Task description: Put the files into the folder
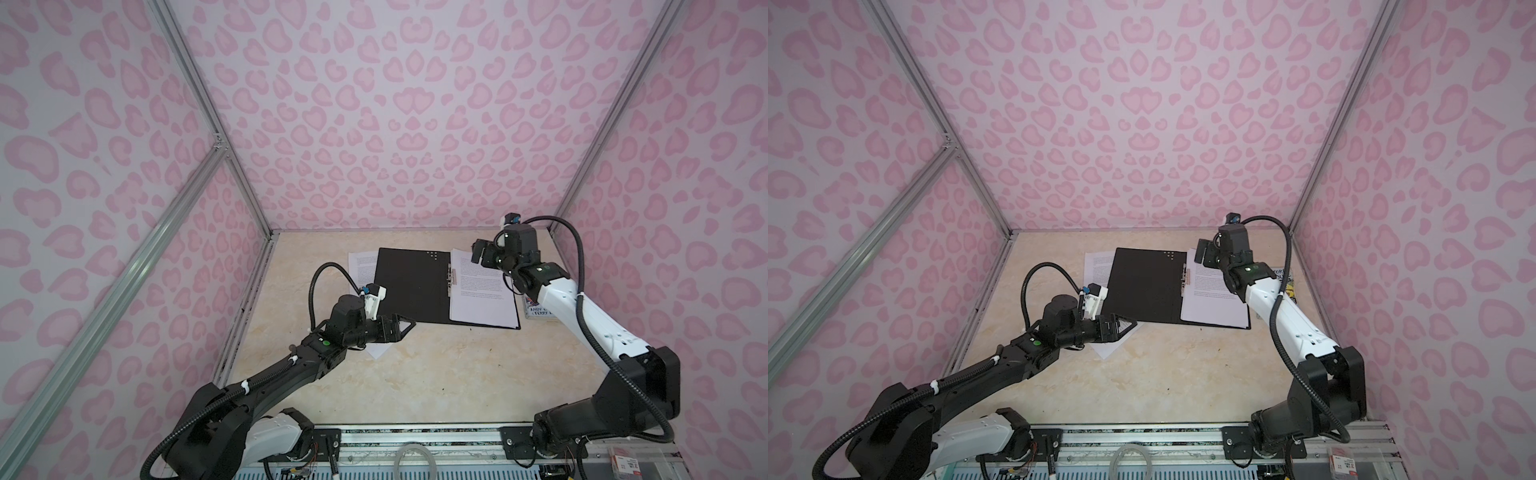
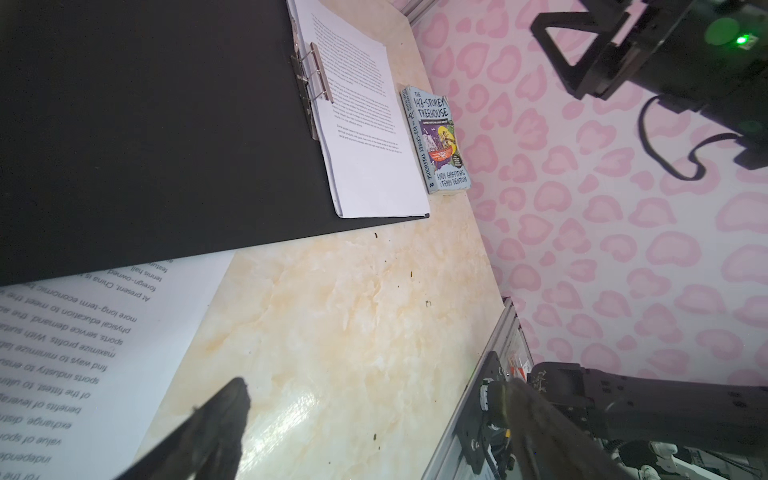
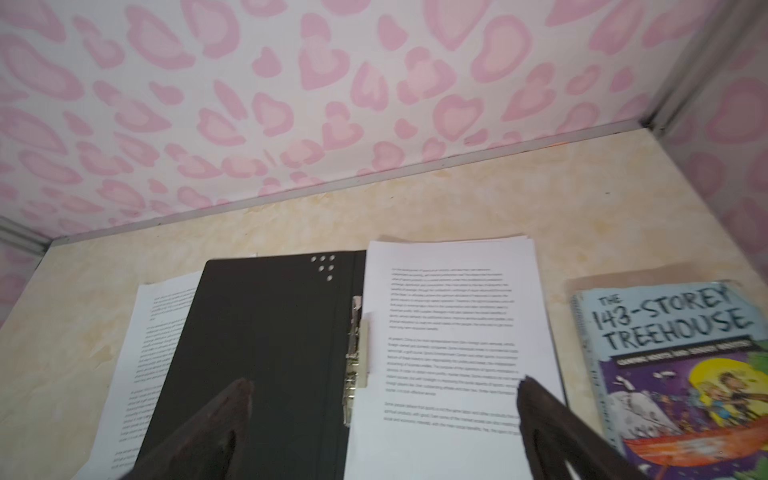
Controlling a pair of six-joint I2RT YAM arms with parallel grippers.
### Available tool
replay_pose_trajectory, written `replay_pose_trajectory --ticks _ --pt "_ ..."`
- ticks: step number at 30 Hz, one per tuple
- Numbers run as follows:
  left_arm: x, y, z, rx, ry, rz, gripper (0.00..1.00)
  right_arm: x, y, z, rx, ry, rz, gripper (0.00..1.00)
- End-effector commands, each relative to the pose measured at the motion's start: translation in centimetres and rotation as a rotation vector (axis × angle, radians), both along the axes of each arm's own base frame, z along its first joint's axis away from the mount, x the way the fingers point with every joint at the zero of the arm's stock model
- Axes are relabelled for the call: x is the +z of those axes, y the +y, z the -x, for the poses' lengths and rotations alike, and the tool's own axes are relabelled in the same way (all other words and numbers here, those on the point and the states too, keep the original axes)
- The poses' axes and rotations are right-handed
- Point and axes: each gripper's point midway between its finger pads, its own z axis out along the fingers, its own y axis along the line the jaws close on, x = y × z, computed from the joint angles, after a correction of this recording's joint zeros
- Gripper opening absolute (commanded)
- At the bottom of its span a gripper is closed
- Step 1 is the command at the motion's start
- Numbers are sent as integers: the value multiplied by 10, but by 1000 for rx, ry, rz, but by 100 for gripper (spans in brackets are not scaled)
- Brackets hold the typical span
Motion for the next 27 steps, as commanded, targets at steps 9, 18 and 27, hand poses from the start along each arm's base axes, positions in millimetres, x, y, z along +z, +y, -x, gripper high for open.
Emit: replay_pose_trajectory --ticks 9,18,27 --pt "25 7 0 14 -116 12 97 -125 43 -21 -5 410 -51 47" --pt "24 6 0 9 -107 14 97 -171 39 -32 -51 502 -47 44" --pt "24 5 1 7 -102 19 97 -188 36 -36 -55 535 -102 38"
